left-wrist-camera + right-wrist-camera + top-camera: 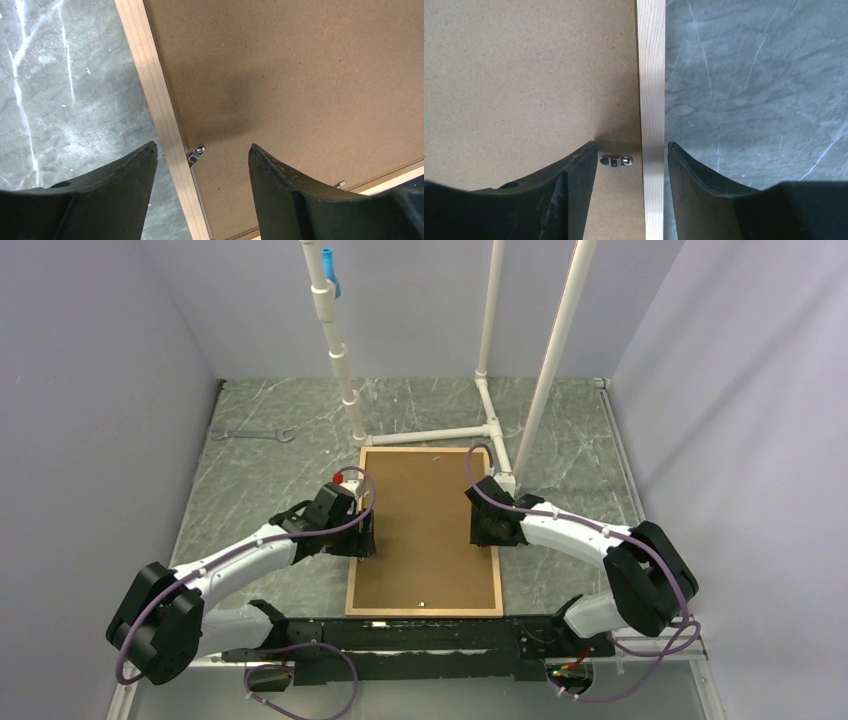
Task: Put the photo into the frame
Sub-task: Install the photo frame at the center of the board.
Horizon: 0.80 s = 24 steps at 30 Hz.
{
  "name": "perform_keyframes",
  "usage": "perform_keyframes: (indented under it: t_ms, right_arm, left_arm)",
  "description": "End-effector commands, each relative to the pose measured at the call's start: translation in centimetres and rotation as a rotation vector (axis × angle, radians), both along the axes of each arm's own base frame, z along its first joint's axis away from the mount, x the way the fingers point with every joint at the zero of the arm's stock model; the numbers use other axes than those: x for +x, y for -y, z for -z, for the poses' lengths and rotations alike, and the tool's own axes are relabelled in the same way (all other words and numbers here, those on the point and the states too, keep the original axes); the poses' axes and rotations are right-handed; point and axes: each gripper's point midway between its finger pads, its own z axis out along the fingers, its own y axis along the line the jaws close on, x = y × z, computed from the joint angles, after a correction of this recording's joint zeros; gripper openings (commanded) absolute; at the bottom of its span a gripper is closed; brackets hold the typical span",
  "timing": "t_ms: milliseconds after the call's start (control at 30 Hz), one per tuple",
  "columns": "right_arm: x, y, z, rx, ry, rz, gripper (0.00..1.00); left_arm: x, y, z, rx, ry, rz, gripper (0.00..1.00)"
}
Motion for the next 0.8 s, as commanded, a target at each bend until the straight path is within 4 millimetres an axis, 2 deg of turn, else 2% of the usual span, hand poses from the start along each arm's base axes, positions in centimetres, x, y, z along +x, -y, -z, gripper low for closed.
perform_keyframes:
  t_ms: [0, 200, 333, 433, 600, 767]
  right_arm:
    - [1.2, 0.5, -0.3, -0.056, 0.035, 0.027, 0.53]
    - [0.7, 0.6, 0.4, -0.059, 0.014, 0.016, 0.36]
    - [-0.1, 0.5, 0.6, -0.055, -0.013, -0.008, 0.36]
    - [-0.8, 0.5, 0.8, -0.054, -0.03, -0.029, 0.4]
    - [-1.5, -0.2, 0.7, 0.0, -0.043, -0.045, 0.63]
    - [-2.2, -0.2, 1.2, 0.0, -0.072, -0.05, 0.68]
  left_arm:
    - [0.4, 0.5, -0.2, -0.022, 0.013, 0.011, 0.7]
    - [0.3, 0.5, 0.1, -0.016, 0.004, 0.015, 0.7]
    - [0.3, 0.4, 0.2, -0.01, 0.0, 0.014, 0.7]
    - [0.3, 0.4, 0.3, -0.01, -0.001, 0.012, 0.7]
    - [0.3, 0.6, 0.7, -0.011, -0.01, 0.016, 0.7]
    - [0.3, 0.6, 0.9, -0.007, -0.019, 0.015, 0.69]
